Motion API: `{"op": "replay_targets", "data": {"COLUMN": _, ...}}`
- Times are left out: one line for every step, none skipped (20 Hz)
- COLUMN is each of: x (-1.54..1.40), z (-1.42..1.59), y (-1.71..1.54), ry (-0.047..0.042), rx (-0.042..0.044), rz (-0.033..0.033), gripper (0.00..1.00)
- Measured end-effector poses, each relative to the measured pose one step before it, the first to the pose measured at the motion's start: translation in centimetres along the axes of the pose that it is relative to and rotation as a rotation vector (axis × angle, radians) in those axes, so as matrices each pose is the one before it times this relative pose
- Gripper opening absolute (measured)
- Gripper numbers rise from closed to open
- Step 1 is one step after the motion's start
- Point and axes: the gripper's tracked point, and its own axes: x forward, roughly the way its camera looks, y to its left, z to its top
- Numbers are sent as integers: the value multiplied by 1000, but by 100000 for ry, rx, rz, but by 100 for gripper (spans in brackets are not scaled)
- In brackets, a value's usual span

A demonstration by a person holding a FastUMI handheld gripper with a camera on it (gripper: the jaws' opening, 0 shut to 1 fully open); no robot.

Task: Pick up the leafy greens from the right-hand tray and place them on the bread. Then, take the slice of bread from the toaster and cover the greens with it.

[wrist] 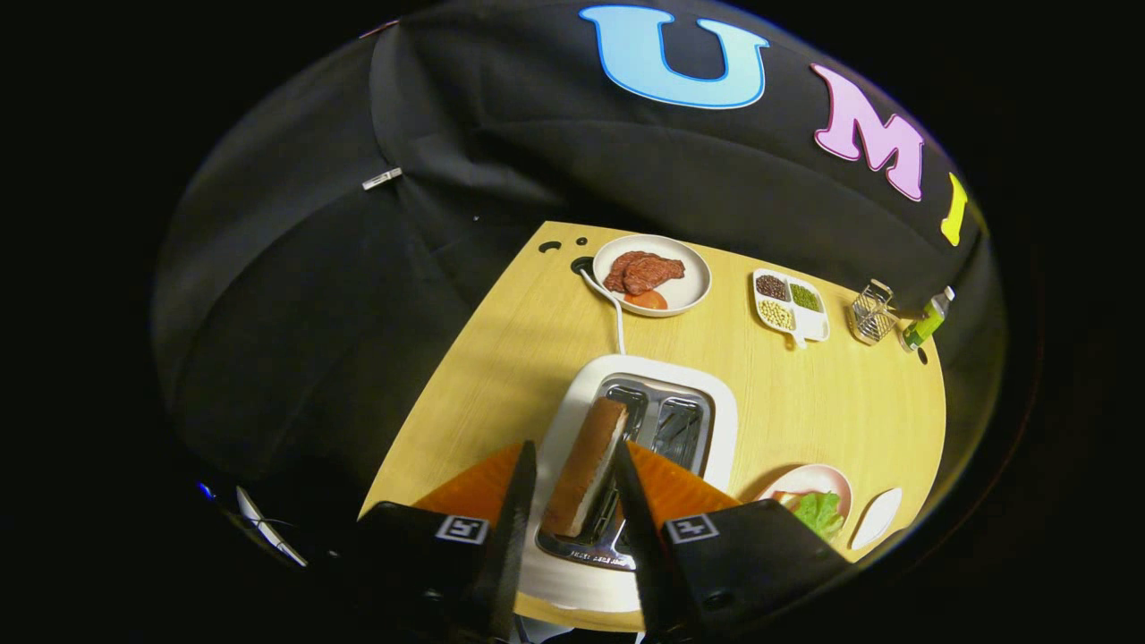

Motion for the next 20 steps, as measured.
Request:
{"op": "replay_targets", "data": {"x": 90, "z": -185, "y": -271, "ry": 528, "rx": 2875, "rz": -1381, "gripper": 46}}
{"op": "replay_targets", "data": {"x": -72, "z": 177, "y": -250, "ry": -672, "rx": 3329, "rz": -1586, "gripper": 35}}
{"op": "replay_targets", "data": {"x": -107, "z": -22, "y": -495, "ry": -326, "rx": 2138, "rz": -1649, "gripper": 23}}
{"op": "replay_targets", "data": {"x": 58, "z": 30, "y": 48, "ry": -112, "rx": 1058, "rz": 578, "gripper": 19}}
{"op": "replay_targets", "data": {"x": -175, "z": -6, "y": -99, "ry": -463, "rx": -665, "rz": 111, "gripper": 16}}
{"op": "replay_targets", "data": {"x": -153, "z": 162, "y": -181, "ry": -598, "rx": -1186, "rz": -328, "gripper": 16}}
{"op": "replay_targets", "data": {"x": -277, "z": -62, "y": 90, "ry": -767, "rx": -1054, "rz": 960, "gripper": 14}}
{"op": "replay_targets", "data": {"x": -367, "z": 66, "y": 92, "ry": -811, "rx": -698, "rz": 775, "gripper": 14}}
{"op": "replay_targets", "data": {"x": -482, "z": 101, "y": 106, "ry": -922, "rx": -160, "rz": 1034, "gripper": 14}}
{"op": "replay_targets", "data": {"x": -395, "z": 216, "y": 69, "ry": -946, "rx": -130, "rz": 1157, "gripper": 14}}
{"op": "replay_targets", "data": {"x": -407, "z": 399, "y": -17, "ry": -1175, "rx": -70, "rz": 871, "gripper": 14}}
{"op": "replay_targets", "data": {"x": -553, "z": 182, "y": -110, "ry": -616, "rx": 329, "rz": 1048, "gripper": 14}}
{"op": "replay_targets", "data": {"x": -650, "z": 394, "y": 6, "ry": -591, "rx": 1147, "rz": 1700, "gripper": 14}}
{"op": "replay_targets", "data": {"x": -652, "z": 515, "y": -103, "ry": -928, "rx": 1897, "rz": 1678, "gripper": 14}}
{"op": "replay_targets", "data": {"x": -607, "z": 380, "y": 26, "ry": -655, "rx": 1879, "rz": 1450, "gripper": 14}}
{"op": "replay_targets", "data": {"x": -897, "z": 571, "y": -116, "ry": -1021, "rx": 2761, "rz": 1491, "gripper": 14}}
{"op": "replay_targets", "data": {"x": -839, "z": 608, "y": -114, "ry": -1057, "rx": 2249, "rz": 1620, "gripper": 14}}
{"op": "replay_targets", "data": {"x": -873, "z": 546, "y": -22, "ry": -556, "rx": 1014, "rz": 1925, "gripper": 14}}
{"op": "replay_targets", "data": {"x": -705, "z": 321, "y": -71, "ry": -449, "rx": 739, "rz": 1758, "gripper": 14}}
{"op": "replay_targets", "data": {"x": -747, "z": 438, "y": -176, "ry": -719, "rx": 1088, "rz": 1313, "gripper": 14}}
